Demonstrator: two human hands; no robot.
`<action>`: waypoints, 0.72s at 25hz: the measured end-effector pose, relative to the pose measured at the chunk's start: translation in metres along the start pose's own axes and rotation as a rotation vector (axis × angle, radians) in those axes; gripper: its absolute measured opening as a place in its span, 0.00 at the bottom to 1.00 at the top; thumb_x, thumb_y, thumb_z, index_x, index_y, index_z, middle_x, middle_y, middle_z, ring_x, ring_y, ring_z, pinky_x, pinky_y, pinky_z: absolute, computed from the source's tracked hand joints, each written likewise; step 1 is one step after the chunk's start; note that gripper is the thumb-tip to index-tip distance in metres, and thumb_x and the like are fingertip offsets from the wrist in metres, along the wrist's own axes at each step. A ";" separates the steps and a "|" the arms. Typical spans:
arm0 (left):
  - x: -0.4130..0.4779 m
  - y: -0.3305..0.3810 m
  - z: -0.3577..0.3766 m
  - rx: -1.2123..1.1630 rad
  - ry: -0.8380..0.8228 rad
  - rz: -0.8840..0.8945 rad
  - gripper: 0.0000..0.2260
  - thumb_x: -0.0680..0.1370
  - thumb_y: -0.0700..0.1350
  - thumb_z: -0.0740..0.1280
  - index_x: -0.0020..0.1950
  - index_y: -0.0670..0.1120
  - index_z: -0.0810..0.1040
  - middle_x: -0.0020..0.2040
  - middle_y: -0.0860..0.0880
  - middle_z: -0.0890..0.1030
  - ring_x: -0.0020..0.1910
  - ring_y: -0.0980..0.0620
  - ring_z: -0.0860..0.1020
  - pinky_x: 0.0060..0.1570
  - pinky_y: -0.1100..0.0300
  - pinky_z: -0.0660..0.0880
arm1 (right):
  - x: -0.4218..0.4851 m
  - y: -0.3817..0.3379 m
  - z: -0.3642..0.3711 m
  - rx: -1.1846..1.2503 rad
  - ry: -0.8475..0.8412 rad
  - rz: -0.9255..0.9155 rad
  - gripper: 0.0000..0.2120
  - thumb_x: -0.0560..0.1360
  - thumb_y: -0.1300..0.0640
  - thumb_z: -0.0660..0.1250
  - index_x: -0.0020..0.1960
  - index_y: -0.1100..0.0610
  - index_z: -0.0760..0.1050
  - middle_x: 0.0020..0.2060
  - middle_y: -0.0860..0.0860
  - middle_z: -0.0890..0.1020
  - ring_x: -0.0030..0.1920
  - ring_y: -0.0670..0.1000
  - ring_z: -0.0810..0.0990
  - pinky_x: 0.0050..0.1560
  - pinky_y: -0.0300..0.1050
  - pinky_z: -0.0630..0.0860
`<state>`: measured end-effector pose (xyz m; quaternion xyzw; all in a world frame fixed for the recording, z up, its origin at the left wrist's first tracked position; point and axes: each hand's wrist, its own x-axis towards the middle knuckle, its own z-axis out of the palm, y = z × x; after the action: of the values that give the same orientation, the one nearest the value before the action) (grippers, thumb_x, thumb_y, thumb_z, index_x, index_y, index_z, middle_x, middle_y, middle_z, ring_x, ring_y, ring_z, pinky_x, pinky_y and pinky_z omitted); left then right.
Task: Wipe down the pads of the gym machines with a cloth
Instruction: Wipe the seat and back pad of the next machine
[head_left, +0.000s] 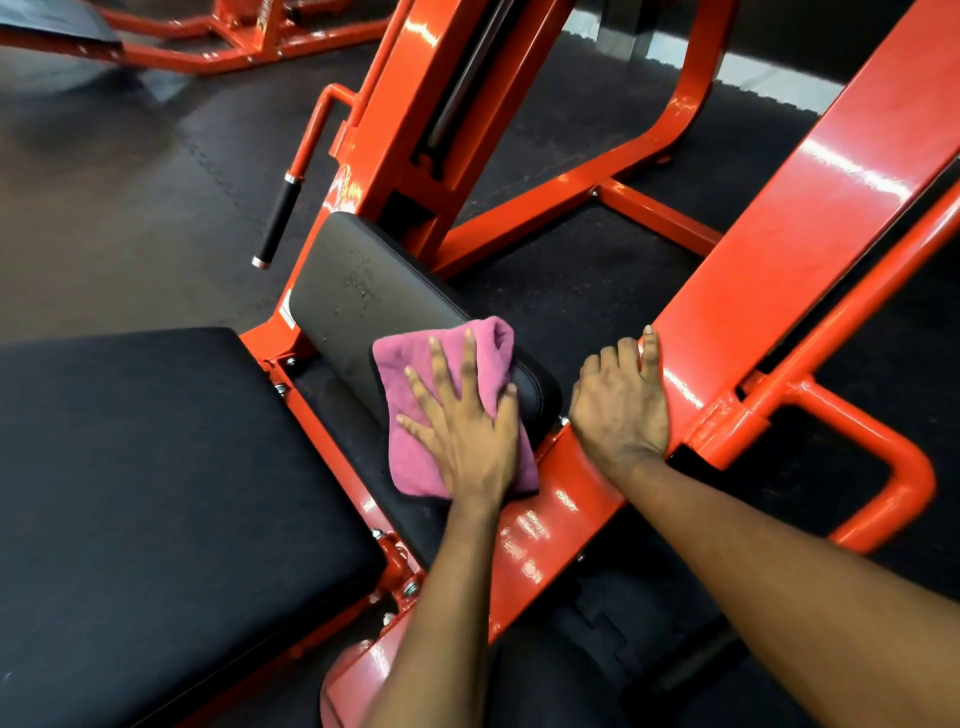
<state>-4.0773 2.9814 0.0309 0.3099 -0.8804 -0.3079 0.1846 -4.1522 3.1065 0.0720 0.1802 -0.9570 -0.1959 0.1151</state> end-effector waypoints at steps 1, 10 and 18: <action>-0.021 -0.006 0.003 0.001 -0.004 -0.003 0.34 0.75 0.64 0.51 0.79 0.66 0.40 0.82 0.55 0.41 0.80 0.44 0.39 0.72 0.27 0.43 | 0.000 0.000 0.000 0.003 -0.003 0.000 0.15 0.81 0.54 0.55 0.55 0.58 0.79 0.49 0.55 0.79 0.61 0.59 0.71 0.79 0.61 0.45; 0.046 0.035 -0.003 0.050 -0.073 -0.026 0.27 0.76 0.63 0.56 0.76 0.67 0.59 0.82 0.55 0.46 0.79 0.39 0.39 0.69 0.24 0.45 | 0.001 0.001 0.001 0.001 0.007 -0.003 0.15 0.81 0.54 0.55 0.55 0.57 0.78 0.49 0.55 0.79 0.62 0.59 0.71 0.79 0.62 0.47; -0.041 0.015 0.010 0.047 0.054 0.000 0.31 0.78 0.65 0.51 0.80 0.64 0.48 0.82 0.53 0.45 0.81 0.43 0.42 0.73 0.29 0.43 | 0.001 0.000 0.001 0.005 0.009 -0.004 0.15 0.81 0.53 0.56 0.56 0.58 0.79 0.50 0.56 0.80 0.62 0.59 0.71 0.79 0.62 0.45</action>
<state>-4.0586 3.0224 0.0276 0.3223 -0.8821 -0.2787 0.2010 -4.1535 3.1067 0.0709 0.1834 -0.9566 -0.1929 0.1183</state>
